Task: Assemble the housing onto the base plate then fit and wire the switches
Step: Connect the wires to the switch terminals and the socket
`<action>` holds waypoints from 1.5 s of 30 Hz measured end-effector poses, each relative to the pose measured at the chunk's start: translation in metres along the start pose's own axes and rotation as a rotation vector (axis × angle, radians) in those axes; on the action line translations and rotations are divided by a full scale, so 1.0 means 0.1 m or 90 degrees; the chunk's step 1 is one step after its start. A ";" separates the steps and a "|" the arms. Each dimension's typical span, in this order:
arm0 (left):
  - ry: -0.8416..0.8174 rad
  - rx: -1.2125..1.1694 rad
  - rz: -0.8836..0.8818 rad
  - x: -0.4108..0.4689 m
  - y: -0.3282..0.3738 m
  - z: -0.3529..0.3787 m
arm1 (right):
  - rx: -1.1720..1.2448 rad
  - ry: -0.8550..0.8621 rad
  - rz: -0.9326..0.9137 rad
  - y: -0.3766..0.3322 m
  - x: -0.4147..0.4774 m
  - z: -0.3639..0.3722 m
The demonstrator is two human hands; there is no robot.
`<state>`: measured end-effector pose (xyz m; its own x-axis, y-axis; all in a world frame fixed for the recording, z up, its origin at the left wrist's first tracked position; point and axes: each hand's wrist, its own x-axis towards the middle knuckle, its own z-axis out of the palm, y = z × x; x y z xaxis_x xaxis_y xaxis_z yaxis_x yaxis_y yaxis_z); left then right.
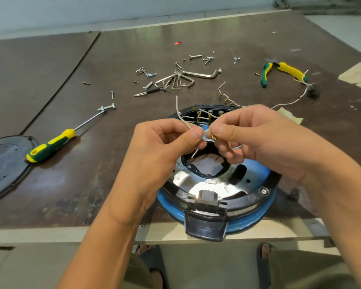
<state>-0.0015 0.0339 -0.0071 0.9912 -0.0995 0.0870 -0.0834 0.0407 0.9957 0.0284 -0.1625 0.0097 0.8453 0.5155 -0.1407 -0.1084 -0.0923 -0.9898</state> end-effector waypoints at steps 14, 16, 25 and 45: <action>0.027 0.152 0.014 -0.02 0.01 0.08 | -0.141 0.043 -0.021 -0.05 -0.05 0.03; 0.034 0.194 0.013 -0.02 0.02 0.09 | -0.146 0.033 -0.004 -0.04 -0.06 0.03; -0.087 0.389 -0.024 -0.11 0.19 0.03 | -0.235 -0.044 0.053 -0.06 -0.11 0.05; -0.207 0.617 -0.041 -0.08 0.17 0.05 | -0.382 -0.129 0.129 -0.04 -0.07 0.10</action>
<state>-0.0115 0.0300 0.0095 0.9329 -0.3438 -0.1067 -0.2213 -0.7815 0.5834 0.0179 -0.1573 0.0140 0.7174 0.5826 -0.3820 0.1044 -0.6321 -0.7678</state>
